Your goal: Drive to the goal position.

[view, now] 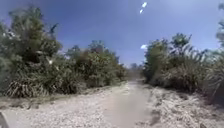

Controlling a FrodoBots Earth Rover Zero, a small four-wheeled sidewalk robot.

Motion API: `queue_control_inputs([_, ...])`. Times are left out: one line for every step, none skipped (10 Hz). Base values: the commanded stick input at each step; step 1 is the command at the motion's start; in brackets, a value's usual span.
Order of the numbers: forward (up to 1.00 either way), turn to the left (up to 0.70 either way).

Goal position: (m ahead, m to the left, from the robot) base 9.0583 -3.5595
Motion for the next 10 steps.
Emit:
queue_control_inputs([0.44,0.02])
queue_control_inputs([0.44,0.02])
queue_control_inputs([0.44,0.02])
queue_control_inputs([0.44,0.02])
queue_control_inputs([0.44,0.02])
queue_control_inputs([0.44,0.02])
queue_control_inputs([0.44,0.02])
queue_control_inputs([0.44,0.02])
queue_control_inputs([0.44,0.02])
queue_control_inputs([0.44,0.02])
